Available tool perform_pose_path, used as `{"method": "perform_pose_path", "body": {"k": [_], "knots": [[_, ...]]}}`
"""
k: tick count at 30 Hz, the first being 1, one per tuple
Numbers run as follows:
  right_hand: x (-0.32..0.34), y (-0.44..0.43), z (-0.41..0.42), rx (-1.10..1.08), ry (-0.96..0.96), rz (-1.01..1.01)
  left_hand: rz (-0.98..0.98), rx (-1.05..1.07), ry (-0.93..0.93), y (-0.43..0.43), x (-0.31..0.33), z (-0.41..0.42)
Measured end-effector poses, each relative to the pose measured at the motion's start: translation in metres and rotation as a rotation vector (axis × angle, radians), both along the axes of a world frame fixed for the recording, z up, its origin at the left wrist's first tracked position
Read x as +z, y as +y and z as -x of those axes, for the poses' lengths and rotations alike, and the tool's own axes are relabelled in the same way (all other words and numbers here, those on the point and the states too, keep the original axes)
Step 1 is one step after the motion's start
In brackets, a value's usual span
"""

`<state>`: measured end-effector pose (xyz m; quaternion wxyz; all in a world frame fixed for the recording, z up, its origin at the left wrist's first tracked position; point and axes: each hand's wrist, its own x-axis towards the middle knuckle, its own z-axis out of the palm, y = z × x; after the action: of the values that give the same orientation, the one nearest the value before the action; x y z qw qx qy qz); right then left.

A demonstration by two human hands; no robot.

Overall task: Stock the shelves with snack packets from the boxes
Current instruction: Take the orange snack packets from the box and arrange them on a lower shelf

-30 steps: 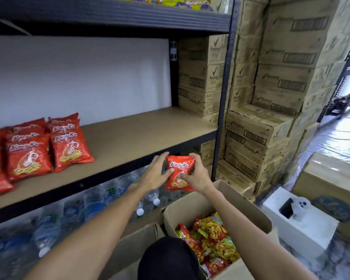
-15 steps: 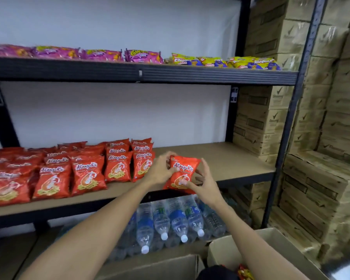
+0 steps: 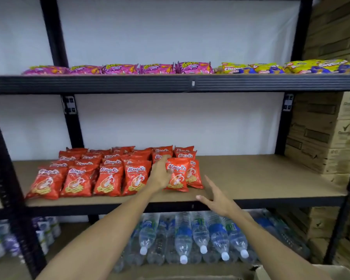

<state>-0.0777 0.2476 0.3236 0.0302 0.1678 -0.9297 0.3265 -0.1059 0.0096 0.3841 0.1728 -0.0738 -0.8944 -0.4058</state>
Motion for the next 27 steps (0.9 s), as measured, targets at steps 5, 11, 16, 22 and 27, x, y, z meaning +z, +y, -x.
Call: {"method": "perform_pose_path", "body": {"k": [5,11,16,22,27], "knots": [[-0.012,-0.002,0.016,-0.008,0.003,-0.077,0.129,0.032,0.017,-0.012,-0.009,0.008],[-0.027,-0.004,0.026,-0.081,0.104,-0.290,0.207,0.031,-0.058,-0.006,-0.012,0.010],[-0.037,-0.005,0.028,-0.101,0.206,-0.371,0.276,0.025,-0.053,-0.007,-0.015,0.008],[-0.040,-0.006,0.030,-0.109,0.221,-0.408,0.597,0.187,0.061,-0.019,-0.016,0.009],[-0.040,-0.006,0.029,-0.115,0.222,-0.418,0.834,0.175,0.101,-0.029,-0.012,0.016]]}}
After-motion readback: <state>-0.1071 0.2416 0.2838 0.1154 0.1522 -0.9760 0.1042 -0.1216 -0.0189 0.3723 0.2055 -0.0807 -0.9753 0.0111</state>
